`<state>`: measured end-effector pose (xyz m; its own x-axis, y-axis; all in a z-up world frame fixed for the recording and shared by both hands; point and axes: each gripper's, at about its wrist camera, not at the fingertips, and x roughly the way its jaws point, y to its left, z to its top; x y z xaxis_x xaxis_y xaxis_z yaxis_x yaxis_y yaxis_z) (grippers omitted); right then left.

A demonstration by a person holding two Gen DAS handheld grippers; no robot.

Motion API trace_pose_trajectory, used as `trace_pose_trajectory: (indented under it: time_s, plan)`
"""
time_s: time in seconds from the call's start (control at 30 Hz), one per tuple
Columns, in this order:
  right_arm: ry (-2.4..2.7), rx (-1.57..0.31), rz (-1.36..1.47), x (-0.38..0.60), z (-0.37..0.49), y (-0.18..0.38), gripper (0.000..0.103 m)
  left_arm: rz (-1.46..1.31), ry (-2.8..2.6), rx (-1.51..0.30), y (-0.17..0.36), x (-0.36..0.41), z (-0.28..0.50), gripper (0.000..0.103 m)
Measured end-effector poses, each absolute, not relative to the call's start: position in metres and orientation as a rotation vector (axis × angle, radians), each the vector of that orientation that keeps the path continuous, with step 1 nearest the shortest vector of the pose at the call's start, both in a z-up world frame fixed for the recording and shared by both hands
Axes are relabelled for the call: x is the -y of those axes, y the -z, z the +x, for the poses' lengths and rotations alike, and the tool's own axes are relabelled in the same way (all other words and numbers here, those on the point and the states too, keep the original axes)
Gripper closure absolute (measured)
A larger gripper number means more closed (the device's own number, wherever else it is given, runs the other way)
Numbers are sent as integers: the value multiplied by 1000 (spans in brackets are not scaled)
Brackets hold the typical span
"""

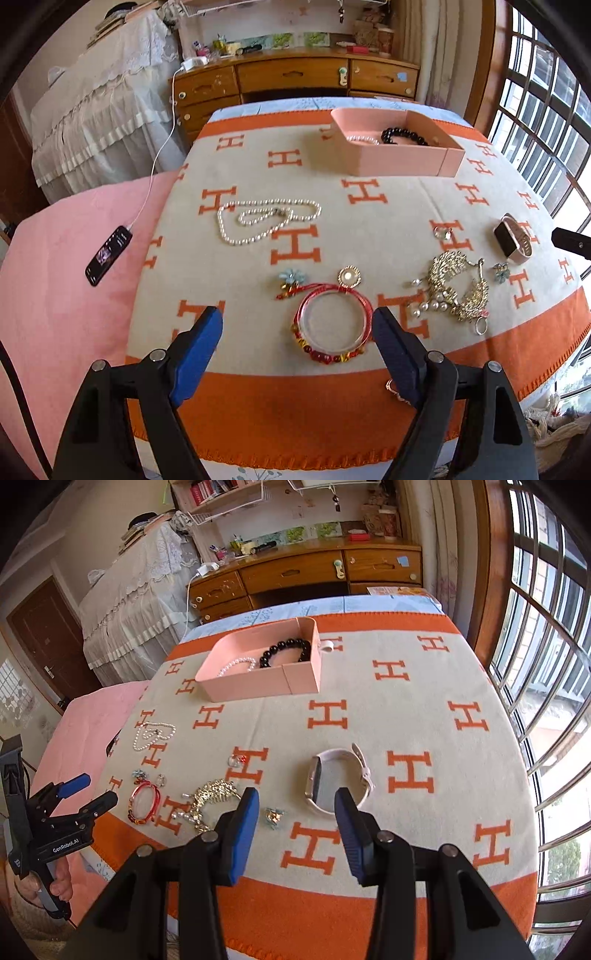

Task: Organize jewelry
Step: 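Grasp the pink-strap watch with the right tool while the left tool grasps the red bangle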

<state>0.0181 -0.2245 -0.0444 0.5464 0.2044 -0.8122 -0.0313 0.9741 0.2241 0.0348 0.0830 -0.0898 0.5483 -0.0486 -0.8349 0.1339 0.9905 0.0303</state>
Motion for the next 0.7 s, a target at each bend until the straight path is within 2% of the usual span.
trace_pose_trajectory:
  time_s: [0.07, 0.33, 0.63, 0.7]
  plan:
    - [-110, -1000, 208, 233, 21, 53, 60, 76, 110, -1021, 100, -86, 37, 29]
    - [-61, -1039, 241, 249, 34, 74, 60, 34, 114, -1139, 121, -82, 56, 60]
    - [-46, -1071, 175, 244, 52, 91, 60, 45, 100, -1182, 127, -76, 69, 67]
    - [-43, -1080, 170, 245, 57, 95, 65, 42, 106, -1188, 127, -75, 70, 71]
